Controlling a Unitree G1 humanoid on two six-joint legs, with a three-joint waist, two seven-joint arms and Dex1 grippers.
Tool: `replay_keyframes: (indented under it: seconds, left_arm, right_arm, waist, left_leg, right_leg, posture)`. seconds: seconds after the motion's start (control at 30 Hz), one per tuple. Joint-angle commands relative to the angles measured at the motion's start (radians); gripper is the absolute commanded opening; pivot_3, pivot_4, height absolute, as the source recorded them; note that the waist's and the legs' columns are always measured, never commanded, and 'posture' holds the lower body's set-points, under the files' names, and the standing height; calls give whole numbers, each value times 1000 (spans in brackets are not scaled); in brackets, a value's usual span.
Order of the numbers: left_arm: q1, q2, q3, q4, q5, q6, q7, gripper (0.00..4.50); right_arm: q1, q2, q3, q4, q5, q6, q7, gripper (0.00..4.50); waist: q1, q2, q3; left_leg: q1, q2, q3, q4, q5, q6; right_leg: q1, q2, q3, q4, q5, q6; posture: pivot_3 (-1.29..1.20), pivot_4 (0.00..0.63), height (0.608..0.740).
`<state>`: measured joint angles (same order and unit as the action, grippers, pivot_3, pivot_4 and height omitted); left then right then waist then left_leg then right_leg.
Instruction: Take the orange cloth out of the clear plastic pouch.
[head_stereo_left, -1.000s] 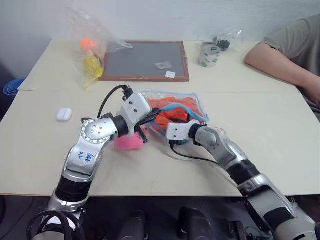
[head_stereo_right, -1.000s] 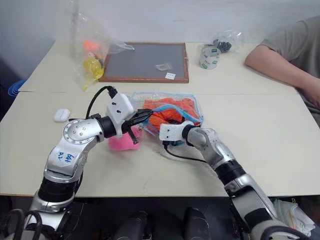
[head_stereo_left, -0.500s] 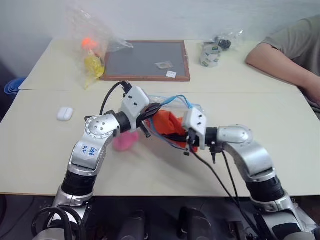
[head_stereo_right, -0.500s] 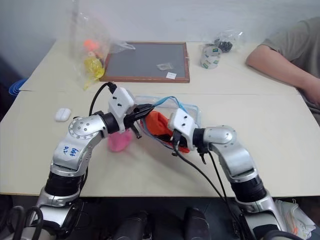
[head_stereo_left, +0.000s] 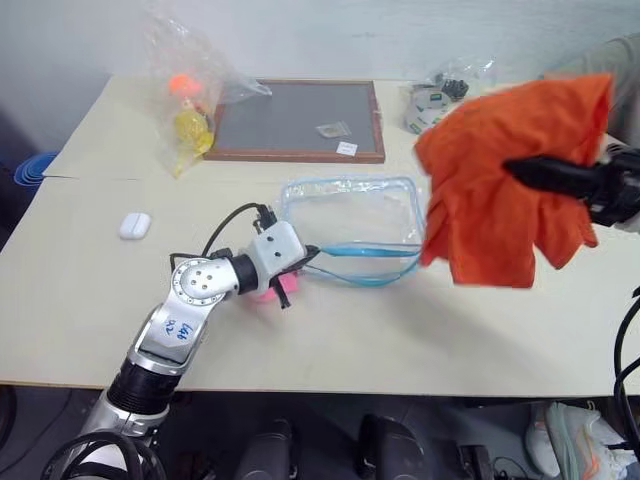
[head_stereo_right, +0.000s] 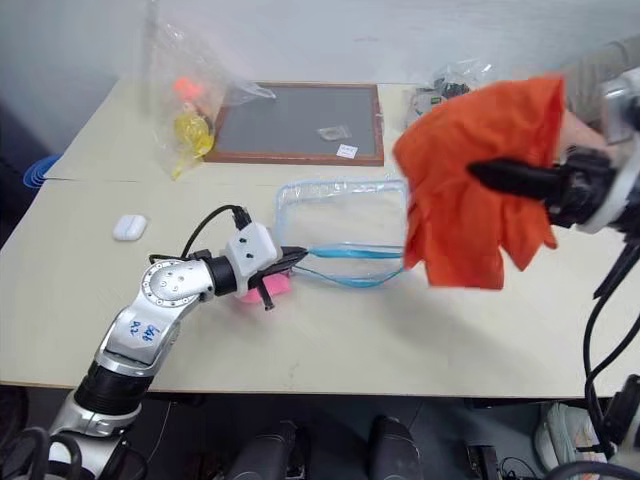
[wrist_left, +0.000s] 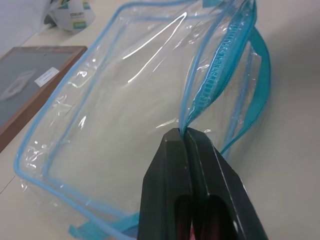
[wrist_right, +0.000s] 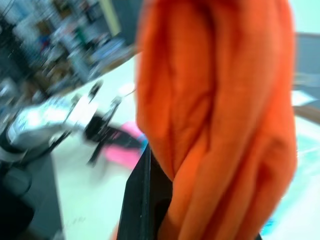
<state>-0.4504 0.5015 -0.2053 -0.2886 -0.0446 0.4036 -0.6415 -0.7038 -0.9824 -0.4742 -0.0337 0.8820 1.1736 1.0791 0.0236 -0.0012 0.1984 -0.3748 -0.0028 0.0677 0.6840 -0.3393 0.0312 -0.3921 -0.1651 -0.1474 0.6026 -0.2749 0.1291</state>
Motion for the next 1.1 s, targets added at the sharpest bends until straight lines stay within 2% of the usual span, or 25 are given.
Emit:
replay_keyframes:
  seconds: [0.03, 0.17, 0.2, 0.3, 0.4, 0.5, 0.63, 0.73, 0.77, 0.87, 1.07, 1.1]
  left_arm:
    - [17, 16, 3, -72, 6, -25, -12, 0]
    - [65, 96, -2, -116, 21, -81, -78, 0]
    - [77, 118, 0, -121, 24, -91, -92, 0]
    - [93, 158, 16, -117, 23, -101, -111, 0]
    - [90, 164, 23, -112, 19, -98, -112, 0]
    - [83, 156, 17, -111, 24, -79, -107, 0]
    - [75, 135, 14, -120, 17, -15, -93, 0]
    - [61, 108, 27, -131, -1, 60, -75, 0]
    - [55, 95, 43, -137, -22, 101, -69, 208]
    - [45, 72, 89, -158, -71, 184, -57, 937]
    - [35, 91, 238, -221, -220, 362, -74, 2852]
    - [33, 98, 256, -229, -241, 385, -77, 3176]
  right_arm:
    - [36, -73, 49, 28, -110, -181, 40, 22]
    - [11, -125, 214, 274, -461, -613, -68, 22]
    - [1, -141, 269, 342, -580, -786, -120, 22]
    - [-60, -135, 359, 485, -793, -1139, -254, 22]
    - [-37, -125, 440, 537, -965, -1487, -356, 22]
    - [14, -102, 503, 567, -1093, -1681, -455, 22]
    - [115, -79, 550, 546, -1150, -1758, -473, 22]
    - [182, -57, 536, 514, -1096, -1711, -436, 944]
    - [204, -52, 530, 500, -1076, -1693, -420, 1276]
    - [251, -59, 510, 457, -1013, -1649, -360, 2282]
    - [363, -108, 434, 338, -795, -1461, -114, 4364]
    - [380, -116, 424, 318, -771, -1429, -83, 4500]
  waist:
    - [0, 0, 0]
    - [-2, 0, 0]
    - [-2, 0, 0]
    - [-3, 3, 1]
    - [-9, 3, 2]
    - [-17, 3, 2]
    - [-12, 3, 2]
    - [-9, 4, 2]
    - [-9, 4, 2]
    - [-8, 4, 2]
    - [-3, 3, 2]
    - [-2, 3, 2]
  left_leg:
    - [0, 0, 0, 0, 0, 0]
    - [0, -1, 3, 0, 0, 0]
    - [0, -1, 4, 0, 0, 0]
    - [0, -1, 5, 0, 0, 0]
    - [0, 0, 6, -1, 1, 0]
    - [0, 0, 5, -2, 1, -1]
    - [0, 0, 4, -1, 1, -1]
    - [0, 0, 4, -1, 1, 0]
    - [0, 0, 3, -1, 1, 0]
    - [0, 0, 3, 0, 1, 0]
    - [0, 0, 2, 0, 1, 0]
    - [0, 0, 1, 0, 1, 0]
  right_leg:
    - [0, 0, 0, 0, 0, 0]
    - [-1, 0, 2, 0, 1, 1]
    - [-1, 0, 2, 0, 1, 1]
    - [-2, 0, 4, 0, 1, 1]
    - [-3, 0, 4, 0, 1, 1]
    - [-3, 1, 4, -1, 1, 1]
    - [-1, 1, 2, -1, 1, 1]
    - [-1, 1, 2, -1, 1, 2]
    - [-1, 1, 2, -1, 1, 2]
    - [-1, 1, 2, -1, 1, 2]
    - [0, 1, 1, -1, 1, 2]
    - [0, 1, 1, -1, 1, 2]
  posture:
    - [0, 150, 740]
    - [0, 150, 740]
    - [0, 150, 740]
    - [0, 150, 740]
    - [0, 150, 740]
    - [0, 150, 740]
    - [0, 150, 740]
    - [0, 150, 740]
    - [0, 150, 740]
    - [0, 150, 740]
    - [0, 150, 740]
    - [0, 150, 740]
